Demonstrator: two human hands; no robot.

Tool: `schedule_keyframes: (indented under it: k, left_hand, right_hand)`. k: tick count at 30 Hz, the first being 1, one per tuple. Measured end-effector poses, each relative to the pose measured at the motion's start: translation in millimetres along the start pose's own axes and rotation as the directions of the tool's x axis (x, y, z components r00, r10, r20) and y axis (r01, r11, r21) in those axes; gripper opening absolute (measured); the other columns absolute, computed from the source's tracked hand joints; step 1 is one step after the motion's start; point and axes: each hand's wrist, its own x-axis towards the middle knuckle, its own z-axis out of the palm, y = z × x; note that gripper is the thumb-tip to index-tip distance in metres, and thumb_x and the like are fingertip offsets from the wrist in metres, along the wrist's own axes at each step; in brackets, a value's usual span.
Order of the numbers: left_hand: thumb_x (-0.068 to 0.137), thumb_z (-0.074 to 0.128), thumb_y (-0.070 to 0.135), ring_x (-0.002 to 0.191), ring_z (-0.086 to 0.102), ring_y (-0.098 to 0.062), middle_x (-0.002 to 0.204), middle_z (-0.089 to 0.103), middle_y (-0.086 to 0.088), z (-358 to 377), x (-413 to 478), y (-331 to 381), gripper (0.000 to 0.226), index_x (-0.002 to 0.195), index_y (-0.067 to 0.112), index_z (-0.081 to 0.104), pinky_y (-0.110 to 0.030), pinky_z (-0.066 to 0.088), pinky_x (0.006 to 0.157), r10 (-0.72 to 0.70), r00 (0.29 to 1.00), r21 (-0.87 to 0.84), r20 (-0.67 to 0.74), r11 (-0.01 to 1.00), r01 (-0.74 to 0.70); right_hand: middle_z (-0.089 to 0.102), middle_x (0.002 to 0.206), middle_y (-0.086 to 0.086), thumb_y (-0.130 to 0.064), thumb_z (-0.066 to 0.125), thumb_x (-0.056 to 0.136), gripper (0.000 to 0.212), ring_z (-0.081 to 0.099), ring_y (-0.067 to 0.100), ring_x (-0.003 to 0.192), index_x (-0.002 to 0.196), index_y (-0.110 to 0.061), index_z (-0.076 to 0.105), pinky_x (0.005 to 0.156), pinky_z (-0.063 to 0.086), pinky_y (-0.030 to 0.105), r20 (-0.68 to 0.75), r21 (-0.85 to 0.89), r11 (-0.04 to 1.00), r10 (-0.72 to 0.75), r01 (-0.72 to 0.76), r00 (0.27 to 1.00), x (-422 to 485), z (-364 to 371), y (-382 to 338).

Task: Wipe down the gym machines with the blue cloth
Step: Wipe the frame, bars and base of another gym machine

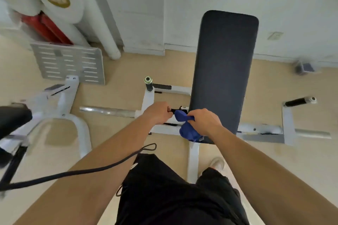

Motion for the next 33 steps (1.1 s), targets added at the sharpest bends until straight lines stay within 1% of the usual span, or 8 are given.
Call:
schedule_keyframes:
  k: [5,10,12,15,19,24,28,33]
  left_hand:
    - [0.088,0.069,0.03,0.109,0.06,-0.022,0.129,0.058,0.0,66,-10,10,0.056,0.139,0.024,0.046,-0.04,0.051,0.093,-0.142,0.989,-0.083,-0.051,0.987,0.138]
    - [0.089,0.064,0.027,0.113,0.059,-0.023,0.133,0.053,0.002,153,8,-12,0.069,0.15,0.031,0.032,-0.042,0.051,0.091,-0.172,0.973,-0.13,-0.155,0.98,0.152]
    - [0.089,0.06,0.03,0.099,0.06,-0.02,0.11,0.05,0.009,192,29,-37,0.055,0.141,0.035,0.043,-0.037,0.049,0.075,-0.171,0.963,-0.087,-0.208,0.984,0.156]
    - [0.092,0.056,0.041,0.082,0.058,-0.02,0.088,0.042,0.011,247,66,-86,0.018,0.105,0.029,0.059,-0.031,0.039,0.061,-0.236,0.933,-0.058,-0.271,0.972,0.229]
    - [0.09,0.059,0.047,0.07,0.05,-0.017,0.079,0.042,0.009,299,117,-162,0.023,0.084,0.025,0.055,-0.029,0.031,0.054,-0.288,0.913,-0.072,-0.288,0.958,0.279]
    - [0.086,0.067,0.044,0.069,0.055,-0.02,0.074,0.056,0.003,352,150,-243,0.028,0.079,0.018,0.059,-0.033,0.039,0.058,-0.297,0.914,-0.065,-0.276,0.955,0.29]
    - [0.088,0.064,0.035,0.073,0.055,-0.023,0.072,0.053,0.003,384,140,-267,0.022,0.075,0.022,0.053,-0.032,0.035,0.059,-0.25,0.903,-0.041,-0.349,0.967,0.251]
    - [0.085,0.065,0.034,0.063,0.051,-0.017,0.067,0.054,0.005,416,94,-262,0.023,0.068,0.025,0.051,-0.03,0.034,0.055,-0.166,0.852,-0.058,-0.497,0.986,0.158]
  right_hand:
    - [0.067,0.093,0.0,-0.023,0.048,0.096,0.021,0.064,0.023,0.082,0.106,-0.029,0.065,0.073,0.055,0.035,0.119,-0.133,0.951,-0.266,0.281,0.957,30,17,41]
    - [0.068,0.093,0.0,-0.028,0.045,0.098,0.021,0.065,0.023,0.085,0.105,-0.029,0.064,0.075,0.056,0.037,0.165,-0.12,0.861,-0.473,0.494,0.865,68,83,42]
    - [0.068,0.097,-0.001,-0.03,0.045,0.099,0.022,0.064,0.023,0.09,0.108,-0.029,0.066,0.079,0.056,0.04,0.181,-0.111,0.824,-0.533,0.556,0.827,92,120,39]
    - [0.068,0.095,-0.001,-0.029,0.048,0.096,0.02,0.064,0.023,0.088,0.103,-0.03,0.067,0.079,0.056,0.04,0.181,-0.094,0.799,-0.572,0.593,0.8,133,179,34]
    - [0.066,0.088,-0.003,-0.027,0.049,0.095,0.018,0.063,0.021,0.083,0.098,-0.029,0.067,0.073,0.055,0.038,0.151,-0.116,0.766,-0.615,0.632,0.774,187,265,13]
    - [0.061,0.079,-0.006,-0.026,0.051,0.093,0.015,0.061,0.019,0.073,0.095,-0.031,0.065,0.058,0.044,0.031,0.056,-0.2,0.735,-0.652,0.649,0.756,226,367,-9]
    - [0.063,0.082,-0.006,-0.029,0.049,0.095,0.015,0.062,0.018,0.075,0.094,-0.033,0.063,0.058,0.044,0.031,-0.014,-0.191,0.755,-0.641,0.627,0.767,224,411,-6]
    - [0.063,0.082,-0.005,-0.038,0.048,0.098,0.013,0.063,0.019,0.075,0.09,-0.033,0.057,0.061,0.052,0.035,-0.156,-0.255,0.751,-0.654,0.61,0.74,177,439,2]
